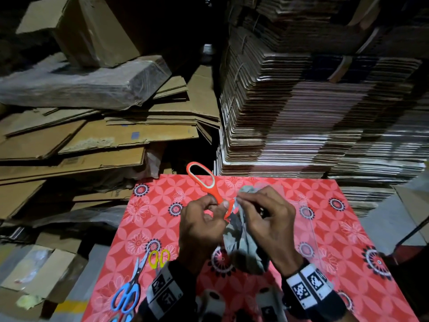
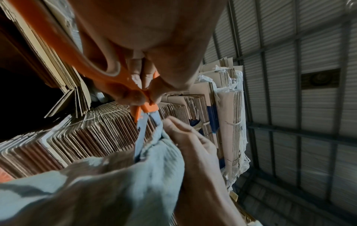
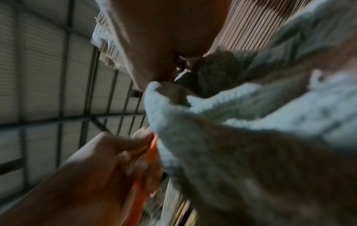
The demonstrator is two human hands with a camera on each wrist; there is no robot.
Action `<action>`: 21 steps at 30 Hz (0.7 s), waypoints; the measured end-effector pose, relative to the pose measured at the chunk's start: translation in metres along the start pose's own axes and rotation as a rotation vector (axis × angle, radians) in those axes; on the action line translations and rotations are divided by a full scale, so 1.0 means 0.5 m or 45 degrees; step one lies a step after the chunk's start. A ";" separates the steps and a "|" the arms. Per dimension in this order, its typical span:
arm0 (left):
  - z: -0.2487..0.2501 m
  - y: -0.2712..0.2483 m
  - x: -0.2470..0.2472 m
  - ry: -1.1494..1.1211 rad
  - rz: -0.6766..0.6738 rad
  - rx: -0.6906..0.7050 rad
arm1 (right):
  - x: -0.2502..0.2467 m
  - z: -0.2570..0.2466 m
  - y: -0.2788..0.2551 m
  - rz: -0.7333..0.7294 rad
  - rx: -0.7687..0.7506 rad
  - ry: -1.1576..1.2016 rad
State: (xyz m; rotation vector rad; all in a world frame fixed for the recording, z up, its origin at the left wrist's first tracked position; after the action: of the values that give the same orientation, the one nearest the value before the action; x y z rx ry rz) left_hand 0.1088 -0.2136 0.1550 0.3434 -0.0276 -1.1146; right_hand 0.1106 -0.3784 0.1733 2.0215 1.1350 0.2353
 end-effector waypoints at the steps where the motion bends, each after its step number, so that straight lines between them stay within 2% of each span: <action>1: 0.006 -0.002 -0.002 -0.010 -0.021 0.007 | 0.001 0.000 -0.002 -0.035 -0.012 0.028; 7: 0.016 -0.004 0.000 -0.029 -0.026 0.007 | -0.014 0.032 0.040 0.113 0.079 0.003; 12: 0.010 -0.004 0.003 -0.011 0.000 0.014 | 0.001 0.002 -0.002 -0.080 0.012 0.072; 17: 0.013 -0.001 0.001 -0.027 -0.009 0.026 | -0.010 0.035 0.036 0.096 0.125 0.030; 21: -0.004 0.001 0.009 -0.078 -0.003 -0.029 | 0.007 -0.002 -0.009 -0.088 0.020 0.054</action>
State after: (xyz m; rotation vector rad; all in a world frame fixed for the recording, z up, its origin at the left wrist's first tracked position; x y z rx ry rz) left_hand 0.1116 -0.2168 0.1528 0.2891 -0.0686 -1.1265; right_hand 0.1091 -0.3735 0.1700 1.9955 1.2346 0.2353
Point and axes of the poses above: each hand's wrist, its own y-axis towards the middle knuckle, its own x-axis out of the palm, z = x × y, the point moved 1 cm from there along y, towards the middle knuckle, and after that the axes turned 15 degrees about z, right-handed, at the moved point
